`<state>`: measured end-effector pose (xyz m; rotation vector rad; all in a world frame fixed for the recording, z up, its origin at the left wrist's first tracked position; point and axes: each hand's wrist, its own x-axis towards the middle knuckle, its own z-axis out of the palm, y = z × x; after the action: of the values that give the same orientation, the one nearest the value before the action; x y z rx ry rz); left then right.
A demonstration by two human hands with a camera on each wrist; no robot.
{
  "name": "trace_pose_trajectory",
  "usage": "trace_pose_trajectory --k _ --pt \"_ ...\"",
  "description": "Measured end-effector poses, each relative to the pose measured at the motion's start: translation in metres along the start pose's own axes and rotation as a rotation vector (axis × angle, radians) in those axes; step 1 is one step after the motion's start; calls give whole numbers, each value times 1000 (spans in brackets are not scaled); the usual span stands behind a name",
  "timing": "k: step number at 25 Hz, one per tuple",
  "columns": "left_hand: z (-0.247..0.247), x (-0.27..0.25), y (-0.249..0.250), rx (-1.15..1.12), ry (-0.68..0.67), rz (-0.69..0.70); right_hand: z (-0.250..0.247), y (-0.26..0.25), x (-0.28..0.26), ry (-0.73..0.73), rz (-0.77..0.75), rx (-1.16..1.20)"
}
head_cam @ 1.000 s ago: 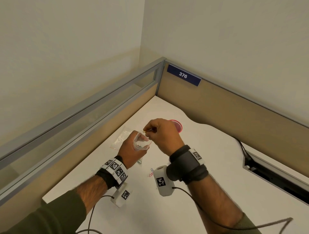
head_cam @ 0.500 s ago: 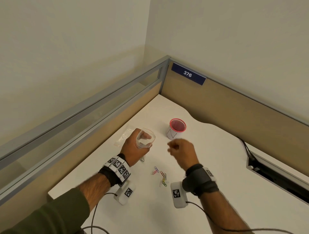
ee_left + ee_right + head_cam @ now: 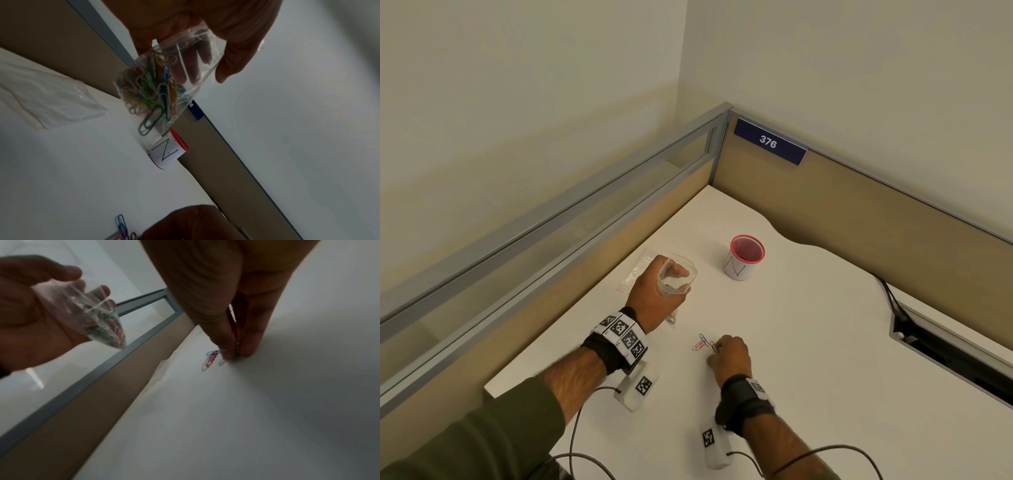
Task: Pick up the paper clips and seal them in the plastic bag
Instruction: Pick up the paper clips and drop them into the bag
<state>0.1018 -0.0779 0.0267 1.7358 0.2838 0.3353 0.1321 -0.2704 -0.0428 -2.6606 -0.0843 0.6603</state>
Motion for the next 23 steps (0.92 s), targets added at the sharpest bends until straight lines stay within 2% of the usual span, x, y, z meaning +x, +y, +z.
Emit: trace_pose_trajectory --k 3,5,7,10,12,15,19,23 --pt "-2 1 2 -6 1 -4 -5 -5 12 56 -82 191" --pt "-5 3 3 3 16 -6 -14 -4 19 97 -152 188" --pt "-6 4 4 20 25 -10 -19 -6 24 39 -290 33" --pt "-5 3 4 29 33 -14 -12 -13 24 -152 -522 -233" --pt "-4 3 4 26 36 -16 -4 -12 24 -158 -626 -343" --pt "-4 4 3 15 29 -12 -6 1 26 -88 -640 -377" --pt "-5 4 2 18 24 -18 -30 23 29 -19 -515 -200" --pt "-1 3 1 13 24 -17 -40 32 24 -176 -536 -350"
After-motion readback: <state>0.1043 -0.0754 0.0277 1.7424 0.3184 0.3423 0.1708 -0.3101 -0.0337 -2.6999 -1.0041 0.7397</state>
